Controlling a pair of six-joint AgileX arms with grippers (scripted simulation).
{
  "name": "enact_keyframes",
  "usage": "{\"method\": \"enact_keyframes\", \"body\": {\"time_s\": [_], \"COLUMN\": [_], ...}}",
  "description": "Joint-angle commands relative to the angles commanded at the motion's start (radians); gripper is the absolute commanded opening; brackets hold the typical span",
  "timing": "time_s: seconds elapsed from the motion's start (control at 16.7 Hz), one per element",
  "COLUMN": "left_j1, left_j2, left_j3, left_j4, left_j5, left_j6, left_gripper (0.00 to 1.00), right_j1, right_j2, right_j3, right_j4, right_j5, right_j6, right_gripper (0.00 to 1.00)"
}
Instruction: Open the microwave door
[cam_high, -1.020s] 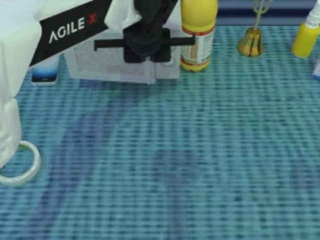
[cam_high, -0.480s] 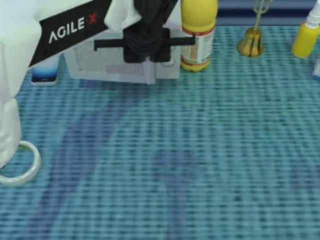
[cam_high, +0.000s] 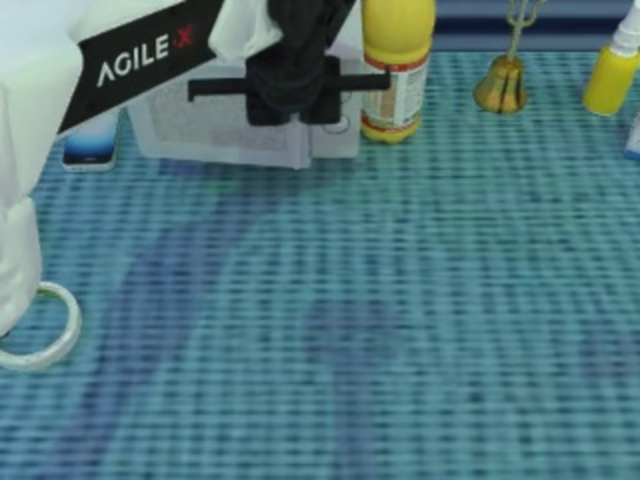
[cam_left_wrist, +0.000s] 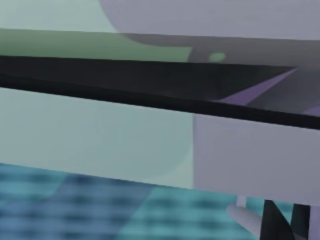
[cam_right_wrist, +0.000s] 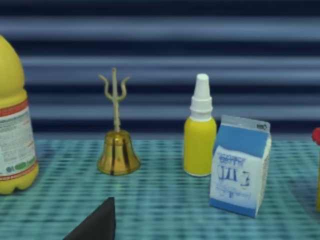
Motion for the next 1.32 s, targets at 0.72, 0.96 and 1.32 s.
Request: {"method": "enact_keyframes", "body": {"time_s": [0.72, 0.96, 1.32], "left_j1": [0.008, 0.008, 0.008], "left_j2": [-0.094, -0.094, -0.094], "left_j3": [-0.149, -0.149, -0.149], "left_j4": [0.08, 0.08, 0.08], "left_j5": [0.046, 0.046, 0.046], "left_j6": [0.095, 0.095, 0.095], "left_gripper": [0.0, 0.0, 0.0], "right_j1": [0.0, 0.0, 0.0], "right_j2": [0.0, 0.0, 0.0], "right_j3": [0.0, 0.0, 0.0], "right_j4": [0.0, 0.0, 0.0], "right_j5": [0.0, 0.0, 0.0], "right_j6": [0.0, 0.0, 0.0], "right_gripper": [1.0, 1.0, 1.0]}}
